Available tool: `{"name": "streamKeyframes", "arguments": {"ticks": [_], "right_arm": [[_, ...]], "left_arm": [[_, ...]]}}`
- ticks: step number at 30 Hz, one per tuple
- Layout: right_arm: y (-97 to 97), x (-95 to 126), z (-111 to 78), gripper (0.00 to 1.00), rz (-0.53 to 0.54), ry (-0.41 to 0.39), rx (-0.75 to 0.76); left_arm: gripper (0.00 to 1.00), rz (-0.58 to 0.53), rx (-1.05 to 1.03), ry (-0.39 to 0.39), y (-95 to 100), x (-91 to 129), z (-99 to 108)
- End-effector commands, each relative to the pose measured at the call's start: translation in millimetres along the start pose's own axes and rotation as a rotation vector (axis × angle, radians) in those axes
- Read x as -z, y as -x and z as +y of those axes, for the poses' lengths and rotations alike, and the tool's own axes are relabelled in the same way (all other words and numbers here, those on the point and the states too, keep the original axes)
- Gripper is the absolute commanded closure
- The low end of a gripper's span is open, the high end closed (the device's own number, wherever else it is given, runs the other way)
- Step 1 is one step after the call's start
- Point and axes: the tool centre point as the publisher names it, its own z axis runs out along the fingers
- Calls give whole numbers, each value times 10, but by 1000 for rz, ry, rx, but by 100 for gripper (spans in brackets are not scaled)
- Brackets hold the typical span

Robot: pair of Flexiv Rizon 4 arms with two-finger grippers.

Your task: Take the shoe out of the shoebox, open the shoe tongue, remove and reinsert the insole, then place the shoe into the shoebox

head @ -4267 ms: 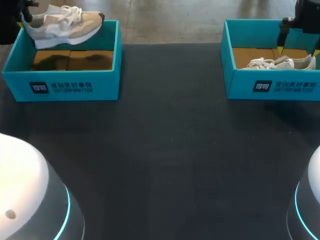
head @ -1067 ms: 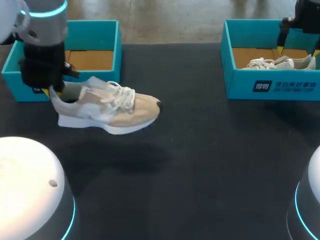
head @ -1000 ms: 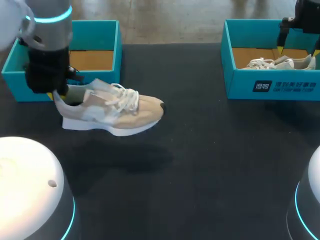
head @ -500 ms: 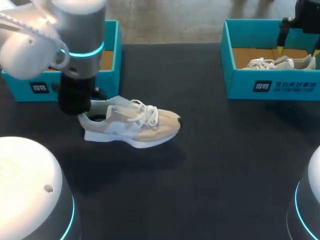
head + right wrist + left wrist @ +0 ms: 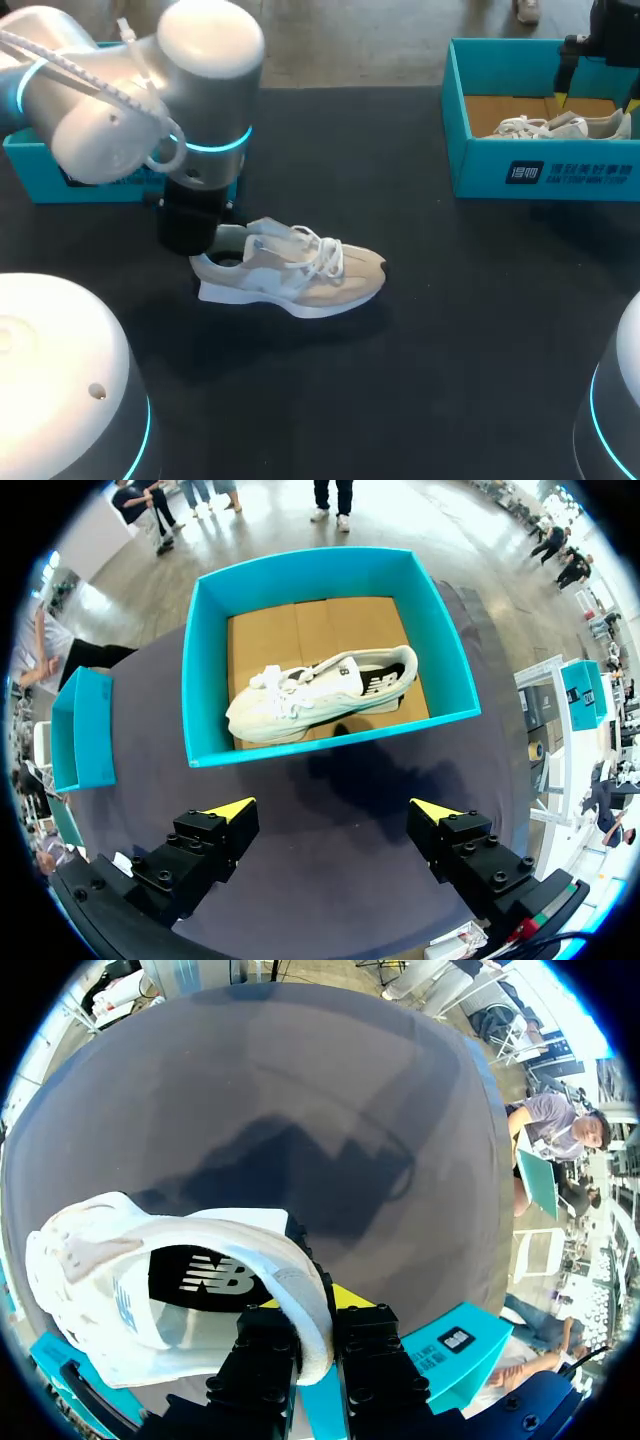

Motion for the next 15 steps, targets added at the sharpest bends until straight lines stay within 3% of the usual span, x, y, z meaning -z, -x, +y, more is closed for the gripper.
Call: {"name": "streamKeyframes", "arguments": {"ticks": [1,15], "right_arm": [[1,0,-4,0,0,1,0],[1,0,-4,0,0,1,0]], "left_arm": [[100,19,4,-1,129,-116,54],[100,51,-9,-20,364,-323,-140]]}}
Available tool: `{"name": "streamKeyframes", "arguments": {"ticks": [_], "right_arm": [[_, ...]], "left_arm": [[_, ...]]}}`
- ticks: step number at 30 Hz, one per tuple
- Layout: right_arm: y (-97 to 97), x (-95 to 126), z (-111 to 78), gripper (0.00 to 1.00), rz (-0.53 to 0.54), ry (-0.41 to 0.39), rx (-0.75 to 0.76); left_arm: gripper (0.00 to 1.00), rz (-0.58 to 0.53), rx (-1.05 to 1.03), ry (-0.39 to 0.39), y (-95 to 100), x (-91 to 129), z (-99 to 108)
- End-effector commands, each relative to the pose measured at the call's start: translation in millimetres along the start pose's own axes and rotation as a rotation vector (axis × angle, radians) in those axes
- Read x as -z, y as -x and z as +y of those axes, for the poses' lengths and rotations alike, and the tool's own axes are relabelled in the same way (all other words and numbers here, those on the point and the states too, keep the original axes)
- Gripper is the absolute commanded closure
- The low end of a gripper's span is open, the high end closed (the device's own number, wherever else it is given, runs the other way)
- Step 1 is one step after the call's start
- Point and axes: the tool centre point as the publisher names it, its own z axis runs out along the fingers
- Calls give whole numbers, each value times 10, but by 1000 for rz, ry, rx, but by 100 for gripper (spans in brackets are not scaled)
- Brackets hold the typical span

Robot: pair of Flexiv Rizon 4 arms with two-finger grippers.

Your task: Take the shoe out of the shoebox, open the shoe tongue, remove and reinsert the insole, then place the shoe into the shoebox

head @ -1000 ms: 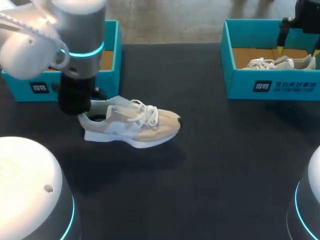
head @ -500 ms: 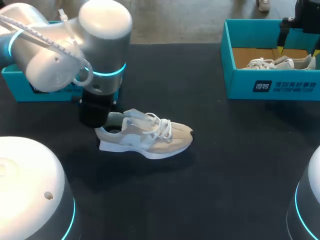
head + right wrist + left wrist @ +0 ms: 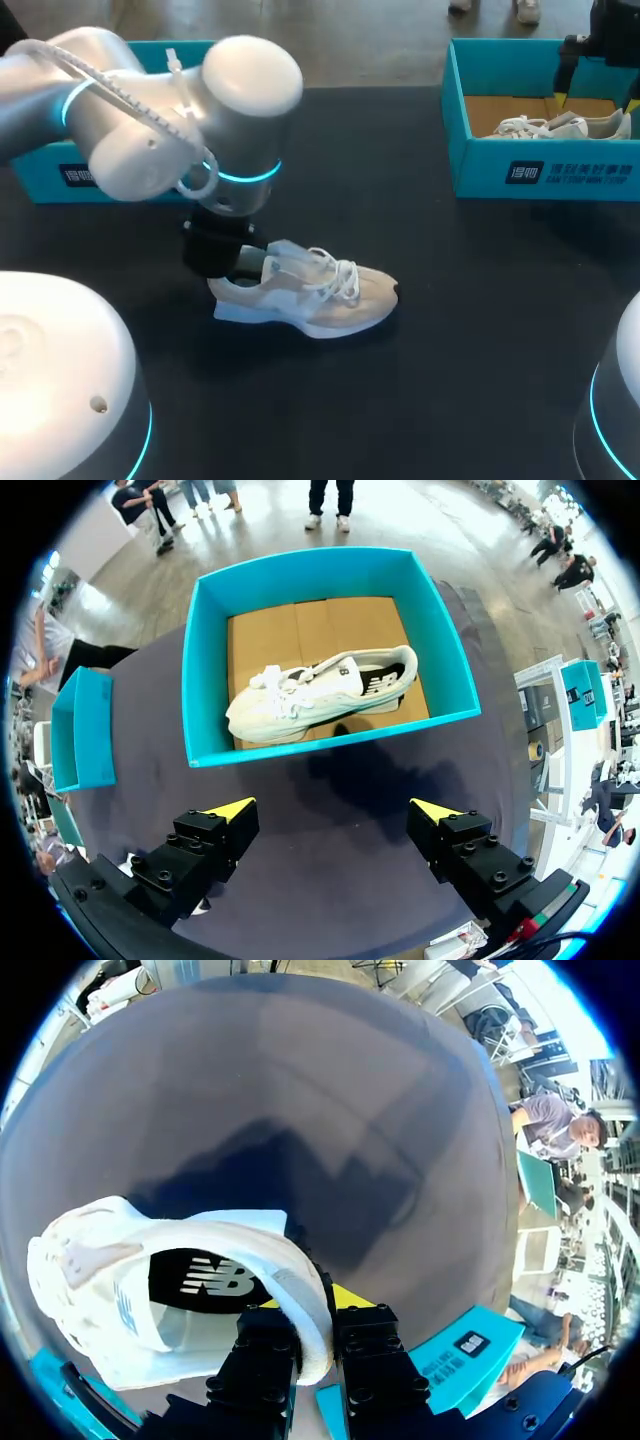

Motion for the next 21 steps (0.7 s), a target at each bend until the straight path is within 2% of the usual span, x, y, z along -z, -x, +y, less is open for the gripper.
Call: {"name": "streamKeyframes", "arguments": {"ticks": [1,5,21], "right_arm": [[0,0,-4,0,0,1,0],[0,0,-4,0,0,1,0],[0,0,-4,0,0,1,0]], "left_arm": [[100,10,4,-6,84,-81,-23],[100,19,8,-2,114,-134,-85],[100,-2,54,19,215,-259,-88]]}}
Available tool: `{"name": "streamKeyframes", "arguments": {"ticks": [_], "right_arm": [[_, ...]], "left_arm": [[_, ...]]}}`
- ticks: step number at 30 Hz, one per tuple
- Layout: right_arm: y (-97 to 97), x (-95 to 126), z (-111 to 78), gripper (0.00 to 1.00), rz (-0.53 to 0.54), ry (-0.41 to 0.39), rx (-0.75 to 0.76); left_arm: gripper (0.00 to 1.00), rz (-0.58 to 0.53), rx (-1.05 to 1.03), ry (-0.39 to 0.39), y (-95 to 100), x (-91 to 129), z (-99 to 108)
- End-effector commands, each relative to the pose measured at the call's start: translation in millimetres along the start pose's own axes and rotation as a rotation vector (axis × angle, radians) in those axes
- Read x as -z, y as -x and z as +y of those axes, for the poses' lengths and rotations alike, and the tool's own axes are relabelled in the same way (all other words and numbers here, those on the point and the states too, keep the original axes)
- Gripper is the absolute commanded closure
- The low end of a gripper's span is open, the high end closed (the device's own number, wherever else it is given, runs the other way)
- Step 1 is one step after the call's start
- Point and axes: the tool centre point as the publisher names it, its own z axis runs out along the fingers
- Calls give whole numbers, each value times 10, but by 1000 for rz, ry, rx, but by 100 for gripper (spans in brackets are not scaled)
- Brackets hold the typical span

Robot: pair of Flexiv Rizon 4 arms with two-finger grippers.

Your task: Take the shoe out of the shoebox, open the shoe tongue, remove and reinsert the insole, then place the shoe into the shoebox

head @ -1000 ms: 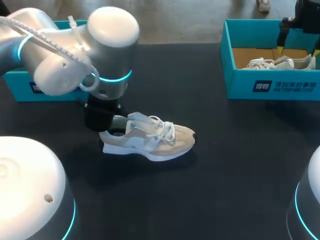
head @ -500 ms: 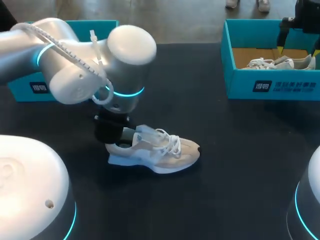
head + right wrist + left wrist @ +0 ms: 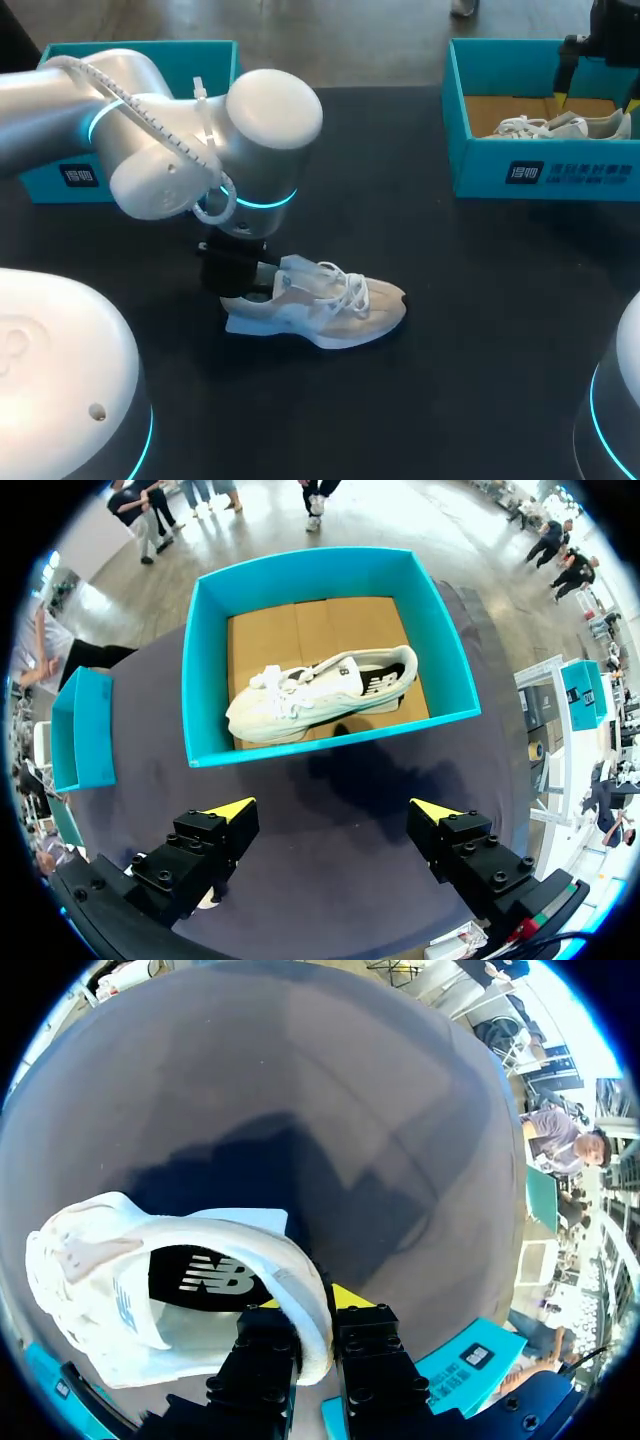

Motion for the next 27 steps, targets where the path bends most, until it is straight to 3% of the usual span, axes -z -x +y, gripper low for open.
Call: {"name": "streamKeyframes", "arguments": {"ticks": [1,8,9,10,11,12,13,16,27], "right_arm": [[0,0,-4,0,0,1,0],[0,0,-4,0,0,1,0],[0,0,-4,0,0,1,0],[0,0,-4,0,0,1,0],[0,0,-4,0,0,1,0],[0,0,-4,0,0,1,0],[0,0,-4,0,0,1,0],[0,0,-4,0,0,1,0],[0,0,-4,0,0,1,0]], "left_arm": [[100,-13,-1,8,-5,-63,-21],[100,-25,-2,14,-12,-18,-6],[95,-27,-2,17,-11,-11,-8],[69,-29,-3,19,-12,-5,-10],[57,-31,-4,19,-12,1,-13],[22,-34,-5,24,-16,10,-20],[0,-36,-6,25,-26,28,-32],[0,-43,-8,31,-45,61,-45],[0,-115,4,83,-358,596,-96]]}}
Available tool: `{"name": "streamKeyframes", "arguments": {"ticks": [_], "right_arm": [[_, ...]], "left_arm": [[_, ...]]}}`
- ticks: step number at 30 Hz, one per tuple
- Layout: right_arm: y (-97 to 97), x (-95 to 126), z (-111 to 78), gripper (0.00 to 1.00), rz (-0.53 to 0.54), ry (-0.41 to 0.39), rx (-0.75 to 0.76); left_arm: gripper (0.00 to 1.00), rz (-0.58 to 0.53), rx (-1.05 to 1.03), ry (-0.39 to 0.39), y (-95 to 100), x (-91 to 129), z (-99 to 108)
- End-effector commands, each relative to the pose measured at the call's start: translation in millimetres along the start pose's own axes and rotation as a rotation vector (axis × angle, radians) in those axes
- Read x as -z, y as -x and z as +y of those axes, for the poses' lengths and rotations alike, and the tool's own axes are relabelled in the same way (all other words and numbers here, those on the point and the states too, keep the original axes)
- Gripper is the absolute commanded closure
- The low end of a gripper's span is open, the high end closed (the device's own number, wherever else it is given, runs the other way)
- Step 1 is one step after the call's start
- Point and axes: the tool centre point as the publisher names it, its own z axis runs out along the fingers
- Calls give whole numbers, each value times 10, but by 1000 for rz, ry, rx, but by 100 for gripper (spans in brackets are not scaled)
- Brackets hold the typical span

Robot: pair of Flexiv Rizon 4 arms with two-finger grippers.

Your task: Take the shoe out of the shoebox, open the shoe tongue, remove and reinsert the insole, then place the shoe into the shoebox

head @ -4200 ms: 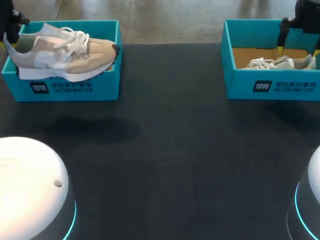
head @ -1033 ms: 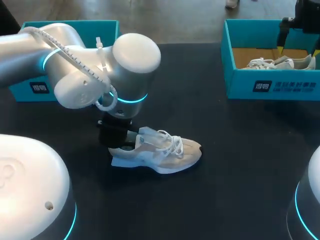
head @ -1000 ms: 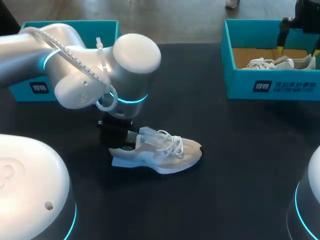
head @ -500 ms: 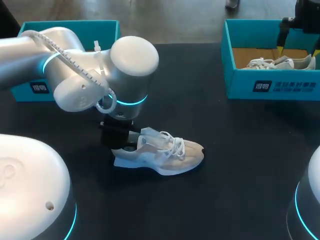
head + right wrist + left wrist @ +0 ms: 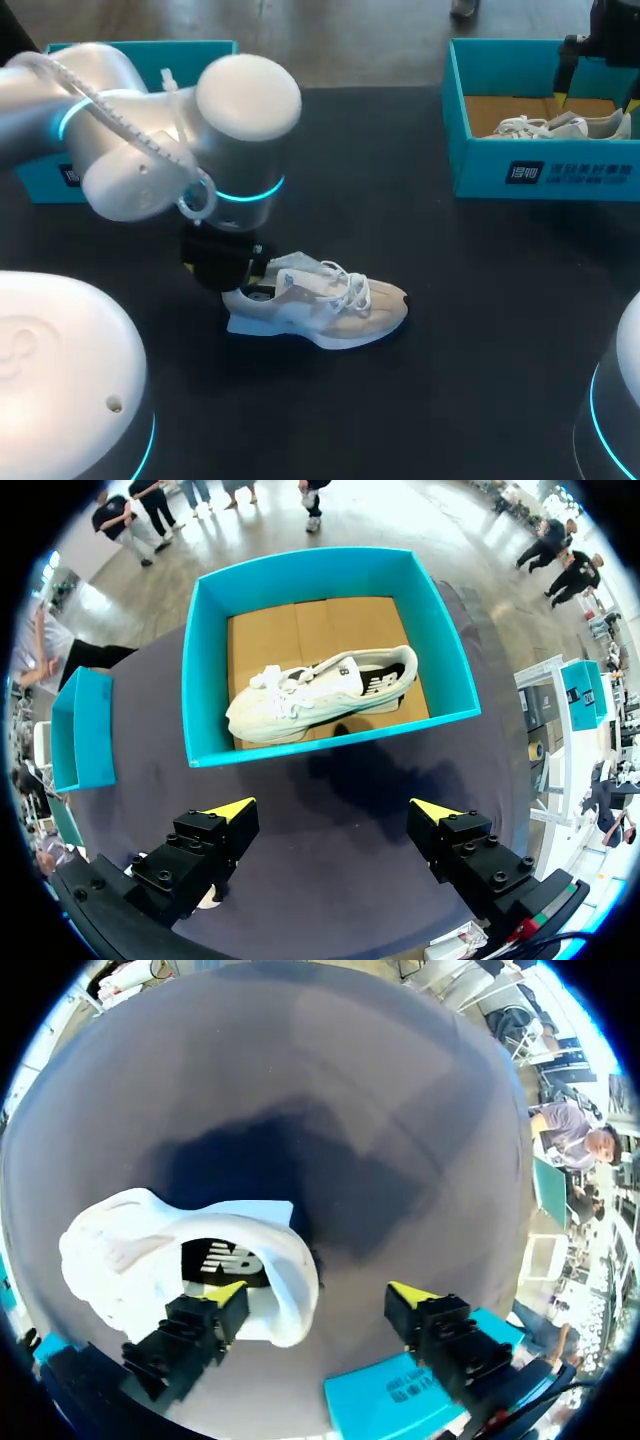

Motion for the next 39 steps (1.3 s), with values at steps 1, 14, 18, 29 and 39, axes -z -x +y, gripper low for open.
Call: {"name": "streamKeyframes", "arguments": {"ticks": [1,14,18,29,39], "right_arm": [[0,0,-4,0,0,1,0],[0,0,-4,0,0,1,0],[0,0,-4,0,0,1,0],[0,0,-4,0,0,1,0],[0,0,-4,0,0,1,0]], "left_arm": [[0,-61,6,17,-304,323,-75],[0,-188,54,-19,-603,925,-67],[0,-222,78,-35,-695,1033,-78],[0,-352,266,-109,-965,1179,-197],[0,-518,489,-364,-1130,1144,-168]]}}
